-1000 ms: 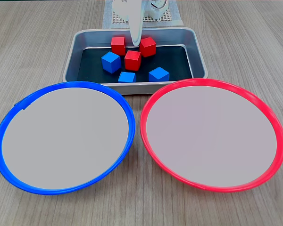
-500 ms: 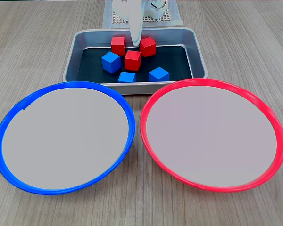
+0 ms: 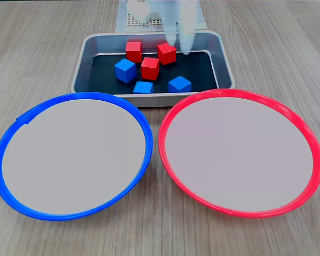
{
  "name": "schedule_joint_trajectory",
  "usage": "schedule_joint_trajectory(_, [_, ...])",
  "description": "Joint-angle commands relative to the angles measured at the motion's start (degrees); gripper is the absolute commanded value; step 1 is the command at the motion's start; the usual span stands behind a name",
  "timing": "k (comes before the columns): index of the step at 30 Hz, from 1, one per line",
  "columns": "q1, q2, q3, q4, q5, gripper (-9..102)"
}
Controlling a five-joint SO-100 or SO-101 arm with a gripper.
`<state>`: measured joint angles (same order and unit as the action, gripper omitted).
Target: Move six blocks tray to matching dishes
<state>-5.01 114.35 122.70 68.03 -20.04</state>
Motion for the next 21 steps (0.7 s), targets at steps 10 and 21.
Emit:
schedule_joint_trajectory(10, [-0.5, -24.1, -14.0, -4.8, -15.1, 19])
schedule_joint_trajectory(21, [2.5, -18.5, -16.9, 6.5, -29.2, 0])
